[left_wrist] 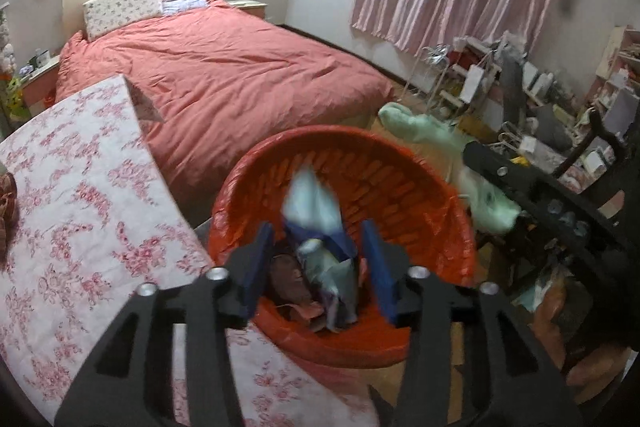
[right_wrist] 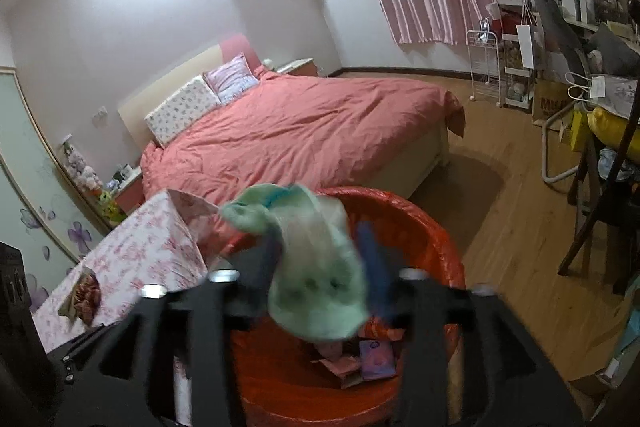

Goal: Collect trash
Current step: 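Lower bag and sock over the orange basket and open both grippers, then move both tools back over the bed toward the wrapper and scrunchie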

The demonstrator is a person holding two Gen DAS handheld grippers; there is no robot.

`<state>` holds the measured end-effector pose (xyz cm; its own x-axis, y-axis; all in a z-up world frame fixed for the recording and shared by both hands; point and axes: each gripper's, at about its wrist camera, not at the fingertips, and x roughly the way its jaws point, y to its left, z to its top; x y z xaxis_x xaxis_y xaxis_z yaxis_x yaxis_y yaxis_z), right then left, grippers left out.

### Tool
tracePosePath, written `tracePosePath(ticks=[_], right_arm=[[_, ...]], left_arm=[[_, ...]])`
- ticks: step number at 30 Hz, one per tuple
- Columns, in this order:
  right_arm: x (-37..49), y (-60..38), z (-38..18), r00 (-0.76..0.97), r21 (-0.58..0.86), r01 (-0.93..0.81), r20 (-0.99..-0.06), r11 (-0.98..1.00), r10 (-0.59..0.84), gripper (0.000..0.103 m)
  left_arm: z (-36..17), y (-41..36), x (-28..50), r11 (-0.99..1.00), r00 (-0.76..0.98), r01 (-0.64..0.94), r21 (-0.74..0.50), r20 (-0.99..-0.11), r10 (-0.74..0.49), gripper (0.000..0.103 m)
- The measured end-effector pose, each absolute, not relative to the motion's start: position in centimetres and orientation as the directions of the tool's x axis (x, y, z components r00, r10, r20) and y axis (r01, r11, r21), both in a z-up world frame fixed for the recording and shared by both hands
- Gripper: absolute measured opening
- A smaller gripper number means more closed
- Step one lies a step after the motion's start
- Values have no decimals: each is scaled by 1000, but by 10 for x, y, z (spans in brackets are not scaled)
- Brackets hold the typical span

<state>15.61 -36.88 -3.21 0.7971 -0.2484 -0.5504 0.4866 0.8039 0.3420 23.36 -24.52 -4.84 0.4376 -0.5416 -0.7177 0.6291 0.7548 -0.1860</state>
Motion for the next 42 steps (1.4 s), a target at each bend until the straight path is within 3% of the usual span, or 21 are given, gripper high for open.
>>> tracePosePath(ticks=[2,4,7,10,15,21,32,42], right_arm=[[155,-367,-35,794,335,486,-556,807,-247,60],[154,-363,-35,787,315,489,-562,814,-255,67],[154,-355,-29,778,264,495,-558,828,-287,83],[156,-347,-24,771,211,492,-556,845,-310,95],[165,-326,-21,751,142,477,-578,867,-318,98],[181,-281,-22,765,112,358,-605,927,-222,98],[207,-196,-29,761,104,184,-645,977,-75,98],[252,-152,-41,731,154,110,-682,982,25,98]], left_arm=[[-54,-240,238,771,444,613,-174,-731,-518,57],[-57,-232,241,786,458,598,-157,-737,-496,69],[-56,-213,245,820,511,563,-107,-734,-447,89],[-53,-187,251,861,551,503,-80,-738,-390,98],[-52,-135,264,914,581,402,-50,-758,-297,99],[-50,-56,277,967,621,252,-27,-762,-182,99],[-47,71,297,992,722,14,129,-687,79,99],[-59,102,377,989,693,-37,140,-709,127,93]])
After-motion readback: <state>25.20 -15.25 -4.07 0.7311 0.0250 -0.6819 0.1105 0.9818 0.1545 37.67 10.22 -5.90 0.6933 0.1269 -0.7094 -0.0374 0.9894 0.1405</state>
